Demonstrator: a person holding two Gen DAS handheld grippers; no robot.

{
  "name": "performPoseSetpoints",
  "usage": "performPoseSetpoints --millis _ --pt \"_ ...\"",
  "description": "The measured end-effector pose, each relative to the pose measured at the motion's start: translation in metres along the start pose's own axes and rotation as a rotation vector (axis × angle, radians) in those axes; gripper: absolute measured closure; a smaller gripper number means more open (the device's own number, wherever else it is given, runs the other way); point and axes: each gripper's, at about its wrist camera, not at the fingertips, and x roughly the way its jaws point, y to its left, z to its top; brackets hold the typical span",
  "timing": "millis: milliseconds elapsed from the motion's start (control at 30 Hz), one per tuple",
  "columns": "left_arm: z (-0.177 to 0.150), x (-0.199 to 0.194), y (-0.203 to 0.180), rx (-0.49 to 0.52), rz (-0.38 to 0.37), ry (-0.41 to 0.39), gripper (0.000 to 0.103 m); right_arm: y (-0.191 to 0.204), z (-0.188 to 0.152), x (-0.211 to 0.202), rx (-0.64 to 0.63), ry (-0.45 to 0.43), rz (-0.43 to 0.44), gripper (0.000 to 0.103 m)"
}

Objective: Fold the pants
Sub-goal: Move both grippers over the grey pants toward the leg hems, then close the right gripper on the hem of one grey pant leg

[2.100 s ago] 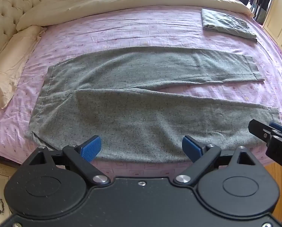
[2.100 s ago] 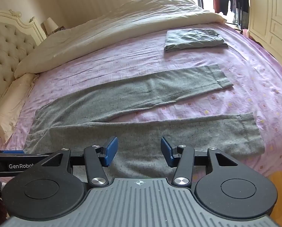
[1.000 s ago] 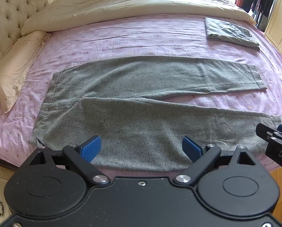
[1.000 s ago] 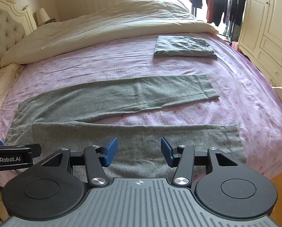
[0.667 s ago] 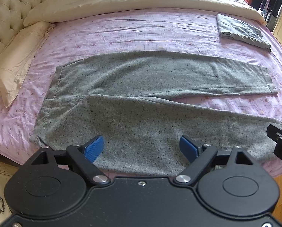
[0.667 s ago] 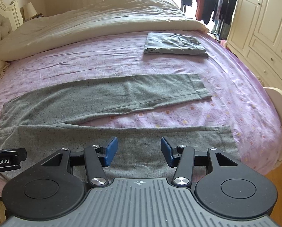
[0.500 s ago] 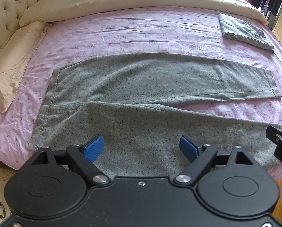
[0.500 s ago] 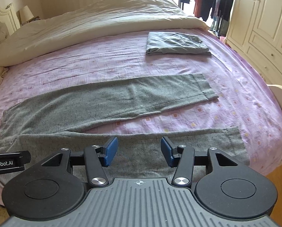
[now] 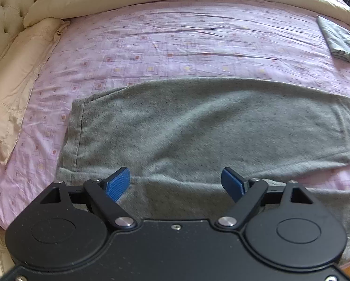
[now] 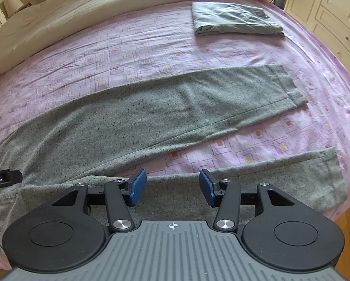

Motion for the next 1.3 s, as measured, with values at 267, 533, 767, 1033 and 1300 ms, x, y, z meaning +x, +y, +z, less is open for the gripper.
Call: performPoseSetpoints --millis 267,533,767,1033,1300 --pt "0.042 0.105 0.037 0.019 0.062 0.067 0.021 0.030 0.020 0.023 -0.013 0.037 -0.032 0.055" --pt "0.079 0.156 0.062 0.048 0.192 0.029 0.014 0.050 0.036 0.038 -0.047 0.059 -0.035 0.055" --pt "0.107 0.175 0.056 0.130 0.282 -0.043 0.000 0.035 0.053 0.055 -0.013 0.051 -0.051 0.055" --pt "0.109 0.159 0.053 0.108 0.264 -0.027 0.019 -0.042 0.074 0.077 0.096 0.034 -0.155 0.055" --pt "0.064 0.087 0.011 0.016 0.160 -0.011 0.019 -0.161 0.103 0.100 0.238 0.016 -0.246 0.055"
